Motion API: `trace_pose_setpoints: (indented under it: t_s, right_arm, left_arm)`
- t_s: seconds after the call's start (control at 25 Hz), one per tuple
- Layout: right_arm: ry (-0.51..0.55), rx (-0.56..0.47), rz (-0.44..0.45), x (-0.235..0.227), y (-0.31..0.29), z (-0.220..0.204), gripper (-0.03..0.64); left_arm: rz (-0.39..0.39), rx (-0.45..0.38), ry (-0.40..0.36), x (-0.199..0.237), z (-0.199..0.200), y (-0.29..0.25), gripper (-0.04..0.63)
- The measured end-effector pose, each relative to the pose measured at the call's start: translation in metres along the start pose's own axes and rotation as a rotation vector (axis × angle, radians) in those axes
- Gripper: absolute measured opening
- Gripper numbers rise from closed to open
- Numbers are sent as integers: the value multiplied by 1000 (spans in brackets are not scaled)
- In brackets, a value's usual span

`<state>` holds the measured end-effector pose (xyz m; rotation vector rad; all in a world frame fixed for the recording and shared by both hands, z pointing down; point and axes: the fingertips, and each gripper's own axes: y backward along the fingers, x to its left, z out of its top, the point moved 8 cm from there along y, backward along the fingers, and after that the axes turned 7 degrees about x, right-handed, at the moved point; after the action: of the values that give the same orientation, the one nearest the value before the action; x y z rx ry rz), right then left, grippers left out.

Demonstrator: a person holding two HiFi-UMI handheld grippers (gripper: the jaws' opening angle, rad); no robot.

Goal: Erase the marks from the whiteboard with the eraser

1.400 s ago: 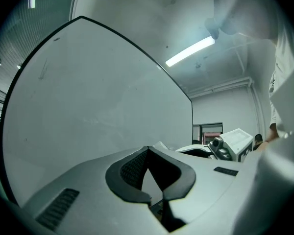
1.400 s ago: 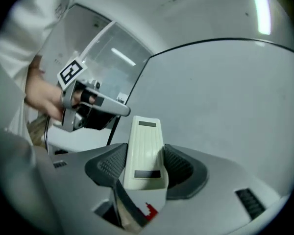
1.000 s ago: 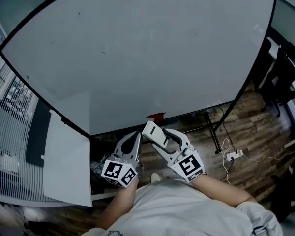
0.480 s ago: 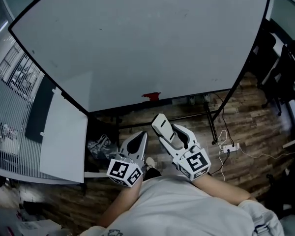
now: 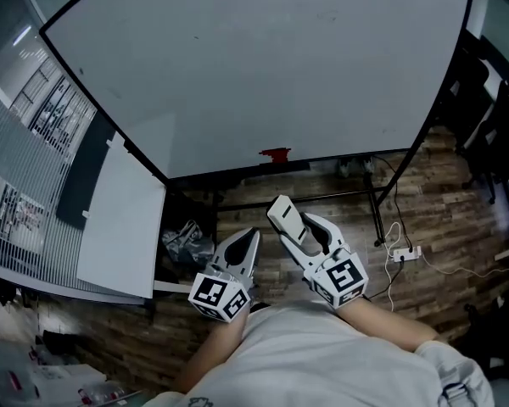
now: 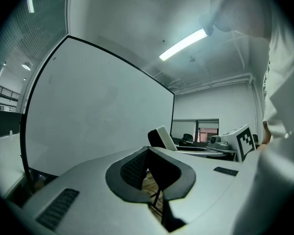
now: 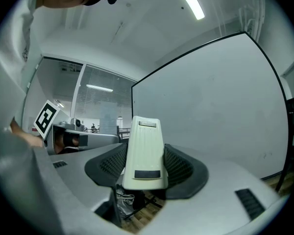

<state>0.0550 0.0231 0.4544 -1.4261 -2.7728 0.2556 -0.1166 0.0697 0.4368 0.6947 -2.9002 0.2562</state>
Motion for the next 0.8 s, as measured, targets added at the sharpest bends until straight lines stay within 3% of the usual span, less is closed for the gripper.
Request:
trace_pose_setpoints:
  t_s: [0.4, 0.8]
  right_arm:
    - [2, 12, -37, 49, -5, 4, 242]
    - [-18, 8, -59, 133, -16, -1, 242]
  left_arm:
    - [-61, 20, -8, 11, 2, 38, 6]
    - [-61, 27, -28, 39, -5, 120, 6]
